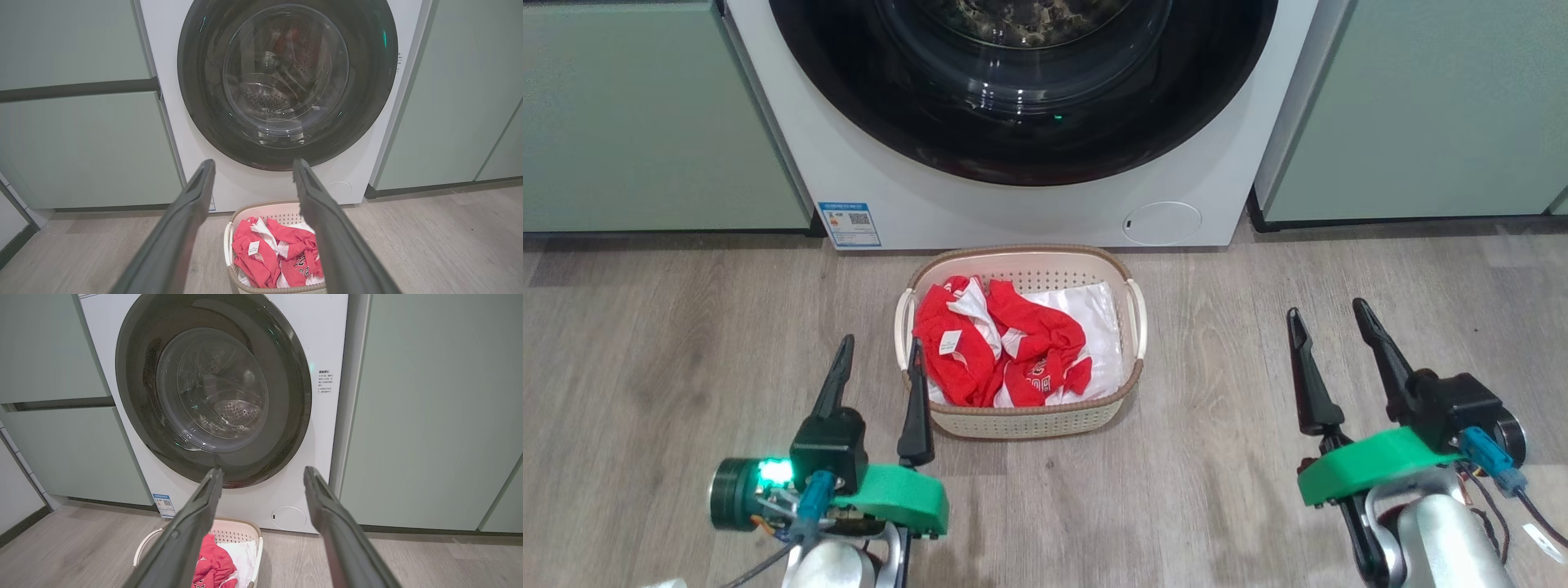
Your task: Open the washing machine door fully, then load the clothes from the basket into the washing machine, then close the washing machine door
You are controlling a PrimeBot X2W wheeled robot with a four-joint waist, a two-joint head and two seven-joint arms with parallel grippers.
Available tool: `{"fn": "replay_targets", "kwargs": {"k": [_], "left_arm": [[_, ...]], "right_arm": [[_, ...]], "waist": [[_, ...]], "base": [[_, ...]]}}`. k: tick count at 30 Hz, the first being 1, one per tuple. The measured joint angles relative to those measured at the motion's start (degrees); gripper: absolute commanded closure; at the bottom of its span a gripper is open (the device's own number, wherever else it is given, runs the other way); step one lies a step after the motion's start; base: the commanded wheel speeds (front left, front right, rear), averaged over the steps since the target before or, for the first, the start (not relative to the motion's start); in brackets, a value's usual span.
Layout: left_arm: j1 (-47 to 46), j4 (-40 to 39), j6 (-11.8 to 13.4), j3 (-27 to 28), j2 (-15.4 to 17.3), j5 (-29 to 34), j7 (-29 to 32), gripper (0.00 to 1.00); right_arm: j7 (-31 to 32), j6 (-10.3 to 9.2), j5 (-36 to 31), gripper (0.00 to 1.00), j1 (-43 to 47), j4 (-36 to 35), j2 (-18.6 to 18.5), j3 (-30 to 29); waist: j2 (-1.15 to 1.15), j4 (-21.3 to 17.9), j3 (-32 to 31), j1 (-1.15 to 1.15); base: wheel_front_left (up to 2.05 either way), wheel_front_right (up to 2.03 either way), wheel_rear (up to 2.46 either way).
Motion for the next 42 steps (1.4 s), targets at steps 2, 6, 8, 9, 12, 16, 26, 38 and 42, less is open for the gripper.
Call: {"fn": "replay_targets", "kwargs": {"k": [2,6,8,9,12,16,26,38,42], "left_arm": [[-0.1,0.2,-0.01,-0.01,0.0,-0.2,0.0,0.0],[-0.42,0.48,-0.37,-0.01,0.0,-0.51,0.0,0.0],[-0.62,0.49,-0.38,-0.02,0.0,-0.51,0.0,0.0],[-0.7,0.51,-0.4,-0.02,0.0,-0.53,0.0,0.0],[-0.71,0.48,-0.42,-0.02,0.0,-0.87,0.0,0.0],[-0.71,0.41,-0.52,-0.02,0.0,-1.35,0.0,0.0],[-0.64,0.49,-2.52,0.49,0.01,-3.97,0.0,0.0],[-0.3,1.88,-6.13,2.64,0.01,-10.44,0.0,0.0],[0.29,1.71,-7.08,3.07,0.01,-11.24,0.0,0.0]], "right_arm": [[0.0,0.0,0.0,0.0,-0.01,0.21,-0.01,0.0],[0.0,0.0,0.0,0.0,-0.05,0.47,-0.01,0.01],[0.0,0.0,0.09,0.0,-0.06,0.6,-0.01,0.02],[0.0,0.0,0.21,0.0,-0.07,0.62,-0.01,0.01],[0.0,0.0,0.53,0.0,-0.07,0.7,-0.01,0.01],[0.0,0.0,0.53,0.0,-0.07,0.82,-0.01,0.04],[0.0,0.0,0.53,0.0,-0.08,0.84,-0.01,0.12],[0.0,0.0,0.53,0.0,-0.07,0.82,-0.01,0.33],[0.0,0.0,0.53,0.0,-0.07,0.82,-0.01,0.36]], "waist": [[0.0,0.11,0.11,0.0],[0.0,0.26,0.17,0.0],[0.0,0.27,0.12,0.0],[0.0,0.28,0.07,0.0],[0.0,0.29,-0.07,0.0],[0.0,0.31,-0.12,0.0],[0.0,0.28,-0.39,0.0],[0.0,0.32,-0.68,0.0],[0.0,0.32,-0.72,0.0]], "base": [[0.0,0.0,0.0],[0.0,0.0,0.0],[0.0,0.0,0.0],[0.0,0.0,0.0],[0.0,0.0,0.0],[0.0,0.0,0.0],[0.0,0.0,0.0],[0.0,0.0,0.0],[0.07,0.07,-0.14]]}}
